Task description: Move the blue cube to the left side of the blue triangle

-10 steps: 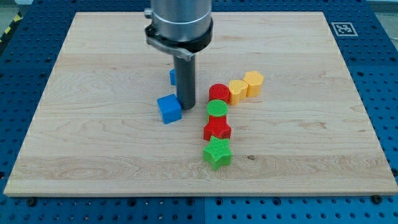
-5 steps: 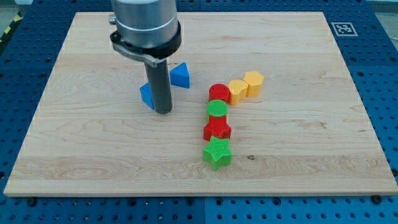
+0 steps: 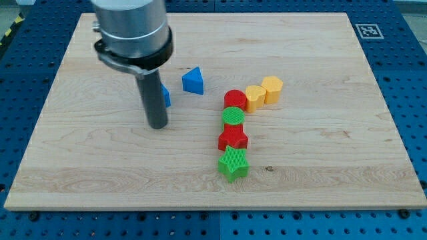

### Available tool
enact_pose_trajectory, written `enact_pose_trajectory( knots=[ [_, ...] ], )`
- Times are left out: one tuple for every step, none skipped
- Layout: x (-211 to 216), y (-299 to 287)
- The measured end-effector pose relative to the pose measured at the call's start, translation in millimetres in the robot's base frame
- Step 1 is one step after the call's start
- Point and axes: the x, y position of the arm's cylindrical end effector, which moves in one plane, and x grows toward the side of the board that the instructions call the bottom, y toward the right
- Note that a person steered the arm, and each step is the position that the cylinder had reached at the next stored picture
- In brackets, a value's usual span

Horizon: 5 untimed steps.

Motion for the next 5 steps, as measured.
enact_pose_trajectory(
  knots=[
    [-10.4, -19.0],
    [-22.0, -4.1],
    [-24.5, 8.0],
    [-27.3, 19.1],
    [-29.2, 9.1]
  ],
)
